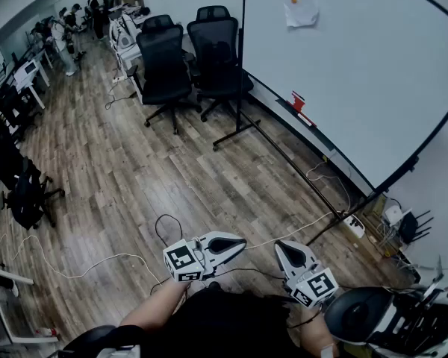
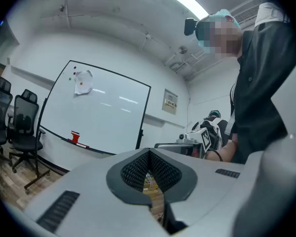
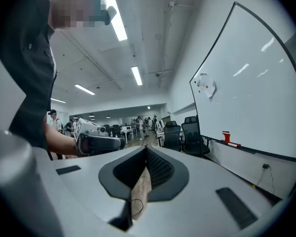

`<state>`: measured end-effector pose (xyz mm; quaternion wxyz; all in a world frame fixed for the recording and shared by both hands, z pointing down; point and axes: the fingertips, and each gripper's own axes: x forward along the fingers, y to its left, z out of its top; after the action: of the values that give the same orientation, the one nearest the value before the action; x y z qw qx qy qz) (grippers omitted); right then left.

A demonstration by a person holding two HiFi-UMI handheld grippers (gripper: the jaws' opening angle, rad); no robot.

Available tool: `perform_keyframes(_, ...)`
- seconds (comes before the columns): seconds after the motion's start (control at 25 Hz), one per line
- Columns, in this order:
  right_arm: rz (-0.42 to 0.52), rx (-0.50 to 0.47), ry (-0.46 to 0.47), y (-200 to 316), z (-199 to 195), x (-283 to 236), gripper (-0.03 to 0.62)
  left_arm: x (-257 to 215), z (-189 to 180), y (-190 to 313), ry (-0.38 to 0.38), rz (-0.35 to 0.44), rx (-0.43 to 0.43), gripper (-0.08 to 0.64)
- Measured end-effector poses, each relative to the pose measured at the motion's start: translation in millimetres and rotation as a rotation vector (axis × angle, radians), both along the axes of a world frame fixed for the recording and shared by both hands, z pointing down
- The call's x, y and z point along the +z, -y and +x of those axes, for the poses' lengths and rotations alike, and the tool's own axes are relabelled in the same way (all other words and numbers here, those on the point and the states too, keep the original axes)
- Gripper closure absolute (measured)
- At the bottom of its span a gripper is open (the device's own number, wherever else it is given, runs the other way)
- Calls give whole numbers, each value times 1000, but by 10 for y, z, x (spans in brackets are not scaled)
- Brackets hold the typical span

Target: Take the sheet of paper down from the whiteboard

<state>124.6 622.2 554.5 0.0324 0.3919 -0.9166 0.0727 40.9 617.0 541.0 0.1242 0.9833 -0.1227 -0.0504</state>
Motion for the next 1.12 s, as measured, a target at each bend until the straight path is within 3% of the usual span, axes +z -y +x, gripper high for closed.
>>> perform_keyframes(0.16, -2, -26, 2, 236, -65, 122, 575, 26, -97, 225, 19, 22, -45, 549)
perform_keyframes(0.44, -31, 19, -3, 282, -27, 197, 574, 32, -295, 372, -2, 17, -65, 549)
perform_keyframes(0.96, -45, 86, -3, 605, -502, 212, 572, 224, -944, 603, -22, -24, -29, 549)
perform_keyframes(1.12, -57, 68, 16, 739, -531, 141, 572, 255, -943, 743, -39, -58, -1, 549)
